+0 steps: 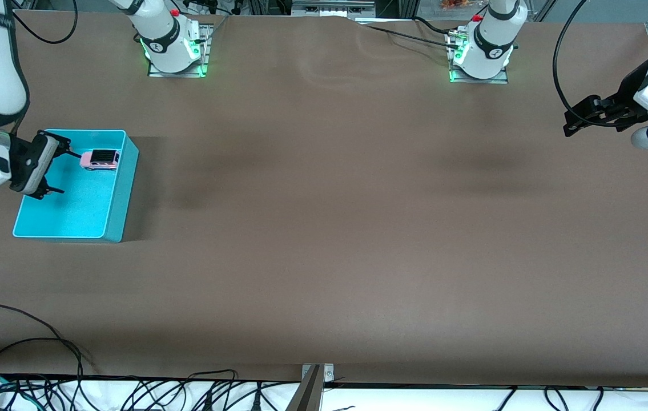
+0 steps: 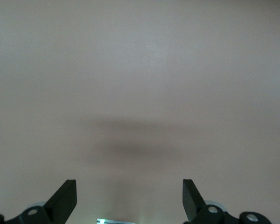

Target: Wind and store pink jeep toy

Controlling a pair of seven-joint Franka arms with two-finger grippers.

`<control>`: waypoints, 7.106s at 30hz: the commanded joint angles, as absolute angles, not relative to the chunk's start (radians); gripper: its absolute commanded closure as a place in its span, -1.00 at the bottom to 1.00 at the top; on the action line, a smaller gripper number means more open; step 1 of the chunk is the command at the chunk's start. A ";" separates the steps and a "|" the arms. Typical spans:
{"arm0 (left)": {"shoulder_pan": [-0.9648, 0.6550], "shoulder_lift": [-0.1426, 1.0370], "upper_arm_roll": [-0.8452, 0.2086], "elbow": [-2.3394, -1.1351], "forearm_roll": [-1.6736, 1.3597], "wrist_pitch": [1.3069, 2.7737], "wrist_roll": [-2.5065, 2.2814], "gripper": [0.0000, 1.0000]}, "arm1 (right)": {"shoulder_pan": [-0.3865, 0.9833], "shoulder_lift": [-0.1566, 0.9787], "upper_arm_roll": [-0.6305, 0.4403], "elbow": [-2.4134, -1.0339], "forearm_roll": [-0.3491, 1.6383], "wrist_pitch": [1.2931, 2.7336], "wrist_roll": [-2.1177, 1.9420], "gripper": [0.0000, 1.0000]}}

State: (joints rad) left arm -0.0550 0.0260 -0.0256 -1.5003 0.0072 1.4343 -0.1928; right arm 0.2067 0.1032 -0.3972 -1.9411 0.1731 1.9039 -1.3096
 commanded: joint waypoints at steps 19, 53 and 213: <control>-0.052 0.061 -0.028 -1.470 -0.006 1.416 -0.189 -1.00 | 0.272 0.094 -0.313 -1.577 -0.002 1.577 -0.160 -1.00; -0.049 0.058 -0.025 -1.465 0.011 1.381 -0.179 -1.00 | 0.273 -0.046 -0.313 -1.654 -0.028 1.585 -0.071 -1.00; -0.043 0.052 -0.037 -1.410 -0.054 1.361 -0.189 -1.00 | 0.293 0.003 -0.316 -1.612 -0.020 1.580 -0.084 -1.00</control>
